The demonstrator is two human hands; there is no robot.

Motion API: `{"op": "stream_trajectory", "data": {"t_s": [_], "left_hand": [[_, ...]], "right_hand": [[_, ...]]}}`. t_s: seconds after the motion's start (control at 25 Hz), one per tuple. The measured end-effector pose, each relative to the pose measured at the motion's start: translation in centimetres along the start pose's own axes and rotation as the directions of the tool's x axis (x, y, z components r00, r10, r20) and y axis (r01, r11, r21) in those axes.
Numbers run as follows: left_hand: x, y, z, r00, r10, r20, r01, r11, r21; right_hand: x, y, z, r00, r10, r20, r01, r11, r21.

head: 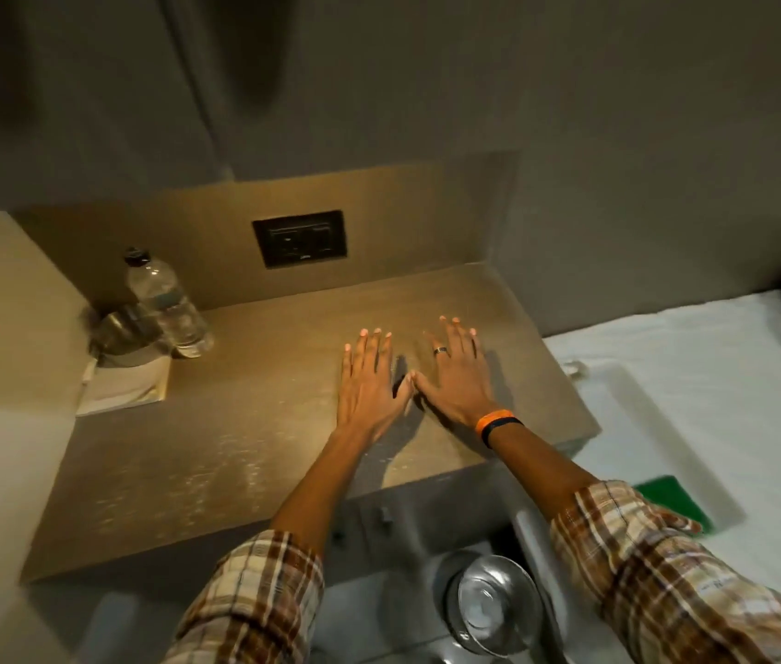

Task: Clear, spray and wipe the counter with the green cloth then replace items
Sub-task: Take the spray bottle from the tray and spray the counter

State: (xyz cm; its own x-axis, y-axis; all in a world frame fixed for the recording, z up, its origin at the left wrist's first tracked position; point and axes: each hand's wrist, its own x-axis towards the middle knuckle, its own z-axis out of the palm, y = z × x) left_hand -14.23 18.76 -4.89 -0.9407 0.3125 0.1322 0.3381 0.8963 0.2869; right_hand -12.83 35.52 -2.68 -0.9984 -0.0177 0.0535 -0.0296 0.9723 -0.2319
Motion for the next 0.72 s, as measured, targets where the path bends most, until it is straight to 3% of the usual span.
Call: {"op": "stream_trajectory", "data": {"t_s": [0.16,0.36,0.56,0.72], "left_hand": [[2.1,10.4,4.2,0.997,0.056,0.058,-0.056,0.998,-0.002],[5.2,18.3,7.1,0.988,0.091,0.126,-0.094,0.995,0.016],[7.7,20.3,9.9,0.977,0.072,0.202,-0.079,0.996,0.027],[8.2,19.5,11.8,0.984,0.085,0.158,-0.093,0.995,0.046]], "right_hand": [[-2.7,11.3,-1.4,0.996,0.092,-0.014,-0.092,0.996,0.003],[-3.6,20.3,-2.3,0.977,0.208,-0.047,-0.205,0.976,0.078],[-2.8,26.8,-0.8,0.946,0.322,-0.041,-0.312,0.937,0.156],[-1.6,30.2,3.1,0.889,0.454,0.051,-0.444,0.833,0.33]]}}
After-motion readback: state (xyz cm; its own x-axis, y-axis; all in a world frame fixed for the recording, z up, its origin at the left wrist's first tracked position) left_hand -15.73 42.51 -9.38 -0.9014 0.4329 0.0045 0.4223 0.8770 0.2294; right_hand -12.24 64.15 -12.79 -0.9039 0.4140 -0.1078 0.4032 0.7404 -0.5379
